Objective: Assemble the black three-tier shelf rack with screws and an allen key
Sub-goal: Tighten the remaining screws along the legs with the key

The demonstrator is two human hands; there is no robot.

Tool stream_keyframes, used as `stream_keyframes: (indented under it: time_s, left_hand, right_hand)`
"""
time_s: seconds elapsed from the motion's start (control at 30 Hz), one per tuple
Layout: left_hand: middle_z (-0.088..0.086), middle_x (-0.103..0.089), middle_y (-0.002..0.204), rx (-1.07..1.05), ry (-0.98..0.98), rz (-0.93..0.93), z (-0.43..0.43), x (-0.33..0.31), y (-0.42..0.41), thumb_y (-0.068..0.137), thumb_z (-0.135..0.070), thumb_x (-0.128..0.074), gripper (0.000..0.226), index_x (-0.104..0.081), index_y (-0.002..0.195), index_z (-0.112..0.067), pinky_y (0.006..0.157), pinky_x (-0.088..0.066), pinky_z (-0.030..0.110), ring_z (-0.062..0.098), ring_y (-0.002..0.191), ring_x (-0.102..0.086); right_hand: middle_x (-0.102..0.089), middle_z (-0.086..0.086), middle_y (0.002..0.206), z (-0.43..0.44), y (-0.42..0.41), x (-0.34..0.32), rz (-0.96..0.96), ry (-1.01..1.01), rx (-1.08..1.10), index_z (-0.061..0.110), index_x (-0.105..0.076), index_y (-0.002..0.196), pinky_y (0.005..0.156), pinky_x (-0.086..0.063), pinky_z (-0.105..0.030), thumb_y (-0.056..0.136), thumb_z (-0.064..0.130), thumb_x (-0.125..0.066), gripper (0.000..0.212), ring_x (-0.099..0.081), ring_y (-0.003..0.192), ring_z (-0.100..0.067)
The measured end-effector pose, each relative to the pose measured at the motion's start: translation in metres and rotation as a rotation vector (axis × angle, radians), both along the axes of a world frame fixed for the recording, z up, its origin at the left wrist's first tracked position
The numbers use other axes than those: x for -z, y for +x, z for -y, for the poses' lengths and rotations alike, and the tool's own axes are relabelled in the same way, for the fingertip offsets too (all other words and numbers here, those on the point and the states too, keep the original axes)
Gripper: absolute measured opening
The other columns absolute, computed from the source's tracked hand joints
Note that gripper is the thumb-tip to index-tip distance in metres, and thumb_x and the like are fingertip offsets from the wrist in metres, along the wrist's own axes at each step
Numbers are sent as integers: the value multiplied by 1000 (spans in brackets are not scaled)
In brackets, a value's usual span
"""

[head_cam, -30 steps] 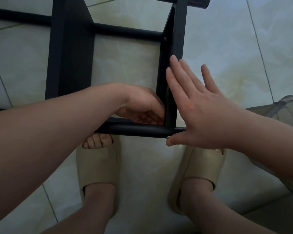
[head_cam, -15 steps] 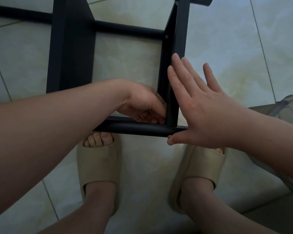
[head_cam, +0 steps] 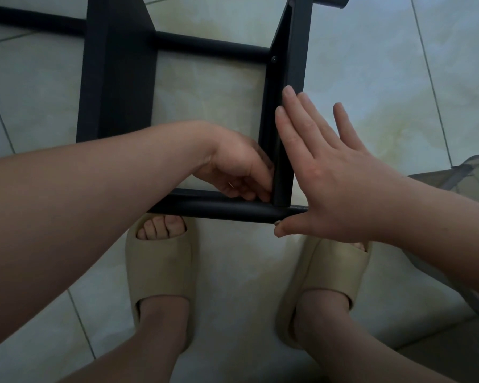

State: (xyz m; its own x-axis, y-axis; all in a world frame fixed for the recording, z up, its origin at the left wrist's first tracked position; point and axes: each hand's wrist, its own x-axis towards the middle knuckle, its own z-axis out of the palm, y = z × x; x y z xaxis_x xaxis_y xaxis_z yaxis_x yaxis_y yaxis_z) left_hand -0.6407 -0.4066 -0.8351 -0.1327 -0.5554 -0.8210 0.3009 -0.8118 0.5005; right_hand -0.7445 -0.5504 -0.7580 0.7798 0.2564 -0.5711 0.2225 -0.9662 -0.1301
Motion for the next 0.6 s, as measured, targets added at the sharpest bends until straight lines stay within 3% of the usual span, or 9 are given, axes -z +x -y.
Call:
stream_keyframes:
  time_s: [0.2, 0.37, 0.6]
  left_hand:
    - [-3, -70, 75, 5, -12, -33, -1, -1, 3, 87, -2, -64, 16, -67, 82, -17, 62, -40, 22, 8, 66, -59]
    - [-4, -70, 79, -20, -19, -57, -3, 1, 0, 88, -11, -66, 12, -71, 81, -18, 67, -41, 25, 10, 72, -58]
    - [-2, -68, 76, 26, 9, -22, -1, 2, 0, 90, -8, -65, 10, -68, 85, -17, 64, -41, 23, 9, 65, -56]
  right_hand:
    - [37, -13, 161, 0, 0, 0, -3, 3, 4, 3, 24, 155, 124, 12, -54, 65, 88, -53, 146, 30, 151, -28]
    - [37, -13, 161, 0, 0, 0, -5, 2, 8, 3, 24, 155, 124, 11, -54, 65, 88, -54, 146, 30, 151, -28]
    - [36, -13, 162, 0, 0, 0, 2, 2, 4, 3, 22, 156, 124, 10, -55, 65, 89, -53, 145, 29, 152, -27]
